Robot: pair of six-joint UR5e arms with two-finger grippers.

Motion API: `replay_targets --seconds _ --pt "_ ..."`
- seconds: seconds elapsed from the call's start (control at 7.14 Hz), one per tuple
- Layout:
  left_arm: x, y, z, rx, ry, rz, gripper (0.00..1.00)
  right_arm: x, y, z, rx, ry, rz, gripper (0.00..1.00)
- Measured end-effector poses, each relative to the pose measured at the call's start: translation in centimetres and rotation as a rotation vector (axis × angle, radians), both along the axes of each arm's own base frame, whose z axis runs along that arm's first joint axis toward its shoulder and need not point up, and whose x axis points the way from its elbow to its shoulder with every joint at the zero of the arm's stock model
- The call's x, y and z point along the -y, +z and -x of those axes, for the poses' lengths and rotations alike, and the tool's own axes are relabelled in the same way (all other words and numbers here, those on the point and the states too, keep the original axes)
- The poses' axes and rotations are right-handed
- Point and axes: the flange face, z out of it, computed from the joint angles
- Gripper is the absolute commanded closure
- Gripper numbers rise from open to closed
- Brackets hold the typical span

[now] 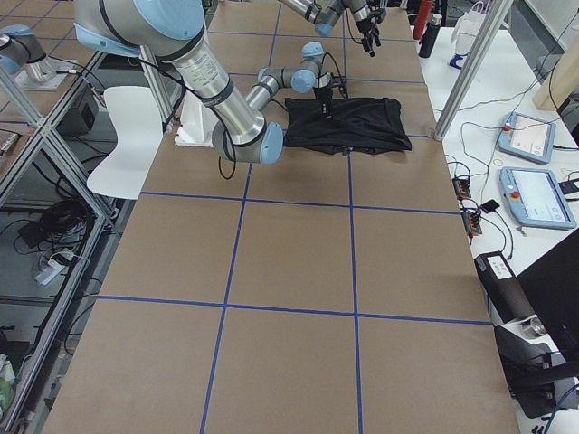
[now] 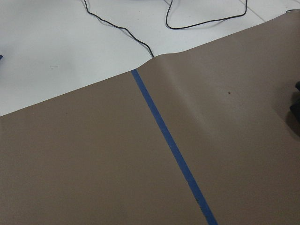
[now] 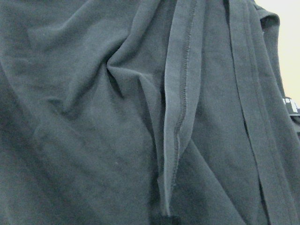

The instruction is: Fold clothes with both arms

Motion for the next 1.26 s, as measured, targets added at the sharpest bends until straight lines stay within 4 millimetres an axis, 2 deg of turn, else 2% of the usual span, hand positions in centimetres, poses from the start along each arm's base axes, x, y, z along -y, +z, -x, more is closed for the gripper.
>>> replay_targets --seconds 0.14,0.28,0.42,0.7,0.84,1.12,1.26 --pt "0.0 0.0 0.0 0.000 0.000 0.000 0.00 0.2 -0.1 -0.5 0.003 0.001 -0.003 1.00" --pt "0.0 0.0 0.0 -0.001 0.000 -0.001 0.00 0.6 0.6 -1.8 0.003 0.001 -0.010 1.00" --pt "0.0 0.0 0.0 -0.001 0.000 -0.001 0.00 0.4 2.9 -4.2 -0.002 -0.009 -0.026 1.00" --pt "0.0 -0.1 0.0 -0.002 0.000 -0.001 0.00 -1.5 9.1 -9.9 -0.031 -0.039 -0.059 1.00" --pt "0.0 -0.1 0.0 -0.003 0.000 -0.001 0.00 -2.1 11.2 -11.3 -0.047 -0.042 -0.062 1.00" --pt "0.0 -0.1 0.0 -0.003 0.000 -0.001 0.00 -2.4 13.1 -12.2 -0.071 -0.049 -0.065 1.00" --pt "0.0 -0.1 0.0 -0.003 0.001 0.000 0.00 -2.2 13.5 -12.4 -0.083 -0.059 -0.074 0.25"
